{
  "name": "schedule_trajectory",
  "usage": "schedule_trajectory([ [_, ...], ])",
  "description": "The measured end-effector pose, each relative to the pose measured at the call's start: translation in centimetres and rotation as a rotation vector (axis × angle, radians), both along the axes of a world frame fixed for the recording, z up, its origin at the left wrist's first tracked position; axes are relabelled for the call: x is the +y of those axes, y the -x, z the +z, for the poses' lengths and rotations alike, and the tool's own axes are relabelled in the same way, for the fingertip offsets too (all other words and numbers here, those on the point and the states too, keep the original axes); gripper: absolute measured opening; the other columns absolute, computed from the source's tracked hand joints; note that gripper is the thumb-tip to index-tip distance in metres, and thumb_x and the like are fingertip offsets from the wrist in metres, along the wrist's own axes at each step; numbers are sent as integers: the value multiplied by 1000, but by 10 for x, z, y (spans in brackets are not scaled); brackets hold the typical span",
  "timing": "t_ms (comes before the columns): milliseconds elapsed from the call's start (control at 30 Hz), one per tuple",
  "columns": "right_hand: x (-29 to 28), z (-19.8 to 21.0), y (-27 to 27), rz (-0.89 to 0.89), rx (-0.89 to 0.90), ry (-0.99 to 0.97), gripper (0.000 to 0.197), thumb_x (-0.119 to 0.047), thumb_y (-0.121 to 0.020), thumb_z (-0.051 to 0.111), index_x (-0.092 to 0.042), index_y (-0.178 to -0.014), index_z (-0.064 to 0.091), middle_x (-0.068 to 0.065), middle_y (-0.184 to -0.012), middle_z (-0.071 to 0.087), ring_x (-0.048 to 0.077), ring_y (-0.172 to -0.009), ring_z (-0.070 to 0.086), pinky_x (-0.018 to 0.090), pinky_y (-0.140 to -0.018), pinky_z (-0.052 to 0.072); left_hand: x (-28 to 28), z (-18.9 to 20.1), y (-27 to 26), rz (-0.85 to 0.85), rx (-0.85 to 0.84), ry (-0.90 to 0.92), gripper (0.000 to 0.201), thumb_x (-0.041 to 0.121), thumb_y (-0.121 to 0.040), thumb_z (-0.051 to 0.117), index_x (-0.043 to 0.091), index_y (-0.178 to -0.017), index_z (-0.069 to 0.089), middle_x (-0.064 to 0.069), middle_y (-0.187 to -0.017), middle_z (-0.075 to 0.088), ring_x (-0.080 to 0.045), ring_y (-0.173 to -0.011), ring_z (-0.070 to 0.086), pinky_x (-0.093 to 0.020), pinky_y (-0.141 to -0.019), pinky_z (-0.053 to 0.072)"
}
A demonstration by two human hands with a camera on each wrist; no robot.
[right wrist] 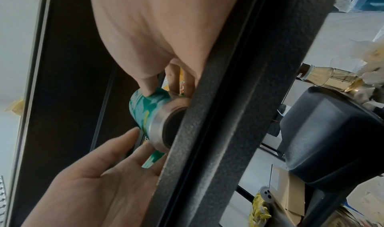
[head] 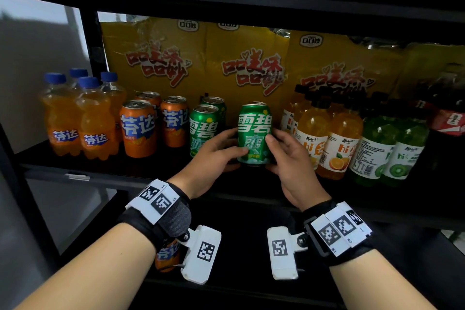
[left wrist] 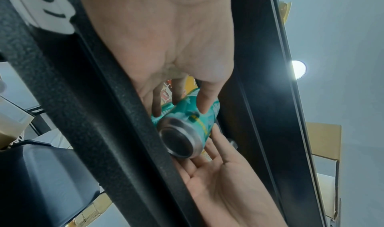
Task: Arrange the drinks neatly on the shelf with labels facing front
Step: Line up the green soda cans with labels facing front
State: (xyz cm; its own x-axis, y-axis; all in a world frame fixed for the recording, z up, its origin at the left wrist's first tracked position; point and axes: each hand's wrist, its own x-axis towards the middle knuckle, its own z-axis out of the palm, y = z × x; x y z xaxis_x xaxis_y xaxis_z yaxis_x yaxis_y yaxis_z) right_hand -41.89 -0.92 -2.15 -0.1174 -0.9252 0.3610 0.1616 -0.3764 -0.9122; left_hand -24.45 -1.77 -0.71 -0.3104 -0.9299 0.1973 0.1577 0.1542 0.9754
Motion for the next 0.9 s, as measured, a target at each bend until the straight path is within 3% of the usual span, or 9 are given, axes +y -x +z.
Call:
schedule_trajectory([
  [200,2,1,-1,4,18,-33,31,-27,-100,65,-18,-129,63,-1,-114,78,15,-111,73,30,-92,60,0,-2,0,17,9,32,44,11,-99,64,17,-141,54,-6,-125,73,-18,-110,72,-27,-86,60],
  [300,3,0,-3,9,25,-13,34,-28,-92,73,-22,-124,63,-3,-112,79,13,-108,74,28,-90,60,2,-2,2,47,-9,98,52,20,-93,72,17,-142,54,-8,-125,71,-20,-111,71,-33,-93,59],
  [400,4,2,-4,23,16,-32,29,-25,-97,69,-12,-123,66,3,-110,79,17,-105,75,29,-86,60,6,0,3,37,-44,137,64,36,-80,78,16,-138,59,-3,-125,73,-18,-115,70,-38,-102,55],
  [500,4,3,-3,42,15,-51,29,-25,-101,63,-9,-124,67,4,-111,79,19,-105,75,35,-90,61,7,3,4,6,-67,117,62,45,-81,74,23,-137,60,4,-123,74,-13,-115,70,-31,-98,57],
  [567,5,4,-4,42,16,-43,29,-25,-102,62,-10,-126,65,4,-113,78,19,-107,74,35,-93,60,7,7,6,-42,-43,50,46,38,-92,68,27,-137,60,8,-123,74,-12,-115,69,-28,-92,57],
  [633,6,5,-5,20,36,-28,31,-25,-102,63,-11,-129,65,5,-118,77,20,-112,72,37,-98,57,7,12,7,-62,-16,-14,38,24,-99,62,27,-137,60,5,-124,74,-19,-119,67,-37,-99,54],
  [733,9,7,-3,-19,118,10,31,-30,-101,64,-15,-127,69,0,-121,76,15,-116,70,36,-103,55,9,16,7,-63,-5,-27,51,17,-89,62,25,-139,58,-2,-128,71,-25,-120,65,-47,-106,50],
  [833,13,16,1,21,151,-9,26,-34,-100,65,-18,-119,73,-2,-115,78,15,-111,73,36,-96,58,11,22,-2,-107,11,-61,43,4,-95,53,22,-133,62,-8,-123,74,-31,-112,70,-48,-101,55],
  [900,17,27,4,37,145,-93,31,-44,-97,67,-18,-110,76,-1,-107,80,17,-100,76,35,-81,61,14,28,-8,-169,46,-122,32,8,-98,56,16,-129,63,-13,-119,75,-32,-104,74,-44,-88,62],
])
